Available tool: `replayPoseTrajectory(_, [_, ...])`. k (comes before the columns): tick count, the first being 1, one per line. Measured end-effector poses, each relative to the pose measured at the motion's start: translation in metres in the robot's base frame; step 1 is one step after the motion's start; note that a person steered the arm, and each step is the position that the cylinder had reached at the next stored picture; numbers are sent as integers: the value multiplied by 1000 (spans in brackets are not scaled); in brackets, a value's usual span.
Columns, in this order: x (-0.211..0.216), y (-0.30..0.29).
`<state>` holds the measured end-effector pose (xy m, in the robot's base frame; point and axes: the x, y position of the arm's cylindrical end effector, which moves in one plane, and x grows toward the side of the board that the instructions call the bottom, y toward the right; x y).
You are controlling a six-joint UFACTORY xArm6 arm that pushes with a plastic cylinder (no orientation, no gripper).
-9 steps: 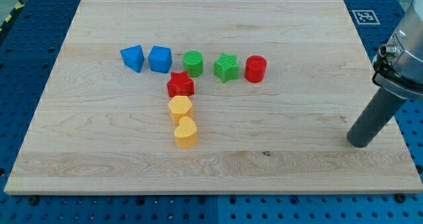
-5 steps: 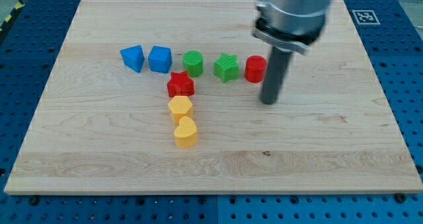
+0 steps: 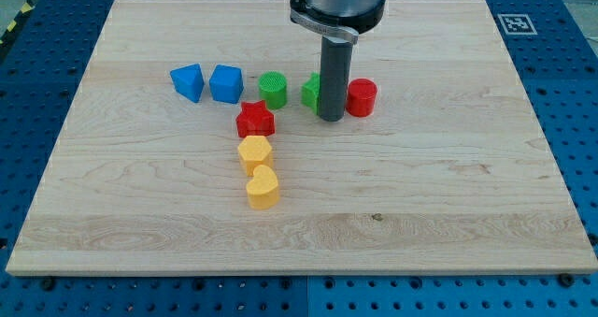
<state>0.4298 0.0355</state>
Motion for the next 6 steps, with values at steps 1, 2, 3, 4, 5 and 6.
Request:
replayPoseTrajectory(1, [0,1])
replayPoseTrajectory(2, [-1,17])
replayPoseTrajectory(3, [-3,38])
replayPoseTrajectory(4, [-30,40])
replayPoseTrajectory(5, [-36,32])
replayPoseTrajectory(6, [-34,4])
